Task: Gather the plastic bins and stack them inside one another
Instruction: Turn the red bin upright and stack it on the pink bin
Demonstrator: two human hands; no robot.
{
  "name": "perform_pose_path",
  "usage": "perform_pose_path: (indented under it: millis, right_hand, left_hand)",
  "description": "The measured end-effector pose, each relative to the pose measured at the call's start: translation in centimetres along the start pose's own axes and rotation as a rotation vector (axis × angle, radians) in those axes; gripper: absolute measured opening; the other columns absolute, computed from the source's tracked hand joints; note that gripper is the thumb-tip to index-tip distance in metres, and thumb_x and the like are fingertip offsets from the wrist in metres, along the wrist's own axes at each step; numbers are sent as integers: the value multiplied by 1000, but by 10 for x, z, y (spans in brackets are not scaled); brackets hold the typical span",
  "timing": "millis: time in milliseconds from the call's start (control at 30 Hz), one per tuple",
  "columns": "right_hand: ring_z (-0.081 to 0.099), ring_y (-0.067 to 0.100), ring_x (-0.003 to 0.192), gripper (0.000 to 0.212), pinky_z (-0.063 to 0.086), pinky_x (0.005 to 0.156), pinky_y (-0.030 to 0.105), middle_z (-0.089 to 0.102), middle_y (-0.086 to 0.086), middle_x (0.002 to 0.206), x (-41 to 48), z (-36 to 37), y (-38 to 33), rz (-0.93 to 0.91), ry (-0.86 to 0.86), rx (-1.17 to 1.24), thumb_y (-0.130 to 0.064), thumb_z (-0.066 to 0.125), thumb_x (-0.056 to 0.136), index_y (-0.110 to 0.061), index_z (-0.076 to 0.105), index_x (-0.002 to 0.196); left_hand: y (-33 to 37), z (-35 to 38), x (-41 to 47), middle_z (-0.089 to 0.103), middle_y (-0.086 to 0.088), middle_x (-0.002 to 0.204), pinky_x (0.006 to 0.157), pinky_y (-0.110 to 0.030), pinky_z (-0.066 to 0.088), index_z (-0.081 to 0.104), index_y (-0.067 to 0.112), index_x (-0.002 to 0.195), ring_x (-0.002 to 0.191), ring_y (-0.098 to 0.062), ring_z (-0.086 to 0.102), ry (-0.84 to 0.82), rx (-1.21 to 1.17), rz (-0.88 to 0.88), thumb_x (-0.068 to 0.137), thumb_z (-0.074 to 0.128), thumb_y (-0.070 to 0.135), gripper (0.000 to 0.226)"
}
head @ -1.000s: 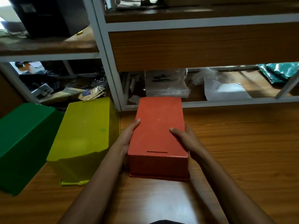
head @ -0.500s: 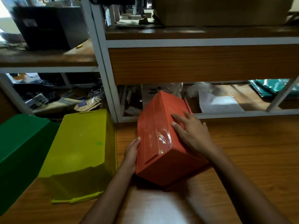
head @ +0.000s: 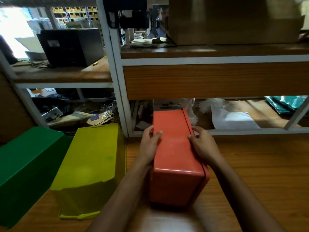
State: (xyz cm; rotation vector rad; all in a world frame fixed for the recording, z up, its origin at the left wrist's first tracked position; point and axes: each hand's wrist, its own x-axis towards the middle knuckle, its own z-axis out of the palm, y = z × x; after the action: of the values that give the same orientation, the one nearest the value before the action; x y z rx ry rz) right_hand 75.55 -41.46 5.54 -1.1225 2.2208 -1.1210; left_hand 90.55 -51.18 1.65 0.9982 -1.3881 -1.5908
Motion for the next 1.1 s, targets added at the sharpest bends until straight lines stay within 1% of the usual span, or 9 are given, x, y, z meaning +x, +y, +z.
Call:
perform_pose_path:
  millis: [133,267,367,467,567,700,833,967,1100]
  right_hand:
    - [64,24,106,43,52,94,47,66,6,120,-1,8,-3,-44,40,-76,-24,53,98,-22,48,141]
    - [66,22,102,39,53,89,41,70,-1,109,-1,12,-8,-103,62,4,-28,56,94,-24,60,132]
    - [68,12,88,27,56,79,35,73,-3,101,-3,23,-13,-154,-18,244,-32,55,96,-26,70,118]
    - [64,12,68,23,49,62,25,70,0,84,-10,30,-20,-175,-159,398,-29,50,100,-24,71,108]
    - [63,17,105,33,46,88,30,67,-2,116,-2,37,-4,-247,-161,-27,-32,48,101,-19,64,126]
    - [45,38,131,51,40,108,46,33,18,152,5,45,26,67,-374,-666,-39,43,100,-23,38,149]
    - [53,32,123,57,47,103,43,36,18,147,-3,48,57,69,-373,-612,-29,42,103,-29,21,156]
    - [60,17,92,78,56,77,34,54,10,130,-5,43,63,5,-167,-450,-5,52,93,-35,16,155]
    - [60,14,75,82,55,62,33,59,-3,95,-13,46,59,9,-84,-379,-5,52,93,-40,11,154]
  left_hand:
    - [-22,7,-6,47,-9,145,97,-26,45,40,12,145,121,-16,51,4,153,20,95,61,17,54]
    - [-24,-2,-5,38,-6,154,119,-33,23,54,13,136,147,-19,29,32,708,372,98,51,29,41]
    - [-9,-5,-9,57,-6,139,108,-28,34,61,13,129,132,-20,49,4,841,477,100,47,38,41]
    - [2,-16,-5,63,-2,127,102,-34,44,60,20,129,115,-18,58,29,665,230,91,42,68,63]
    - [6,-31,3,55,2,138,107,-38,41,53,24,137,124,-17,54,-5,550,77,69,43,91,96]
    - [4,-48,7,53,2,135,93,-28,41,52,17,140,121,-17,54,36,384,17,86,66,47,63]
    - [-10,-56,5,63,-9,130,87,-32,51,57,15,135,111,-20,63,43,274,-24,84,56,43,58]
    - [-26,-61,-5,72,9,85,62,-13,50,68,25,97,75,-2,67,57,131,-32,100,47,15,24]
    - [-41,-70,-11,75,3,95,66,-21,54,67,31,103,82,-10,71,22,45,-59,101,47,20,23]
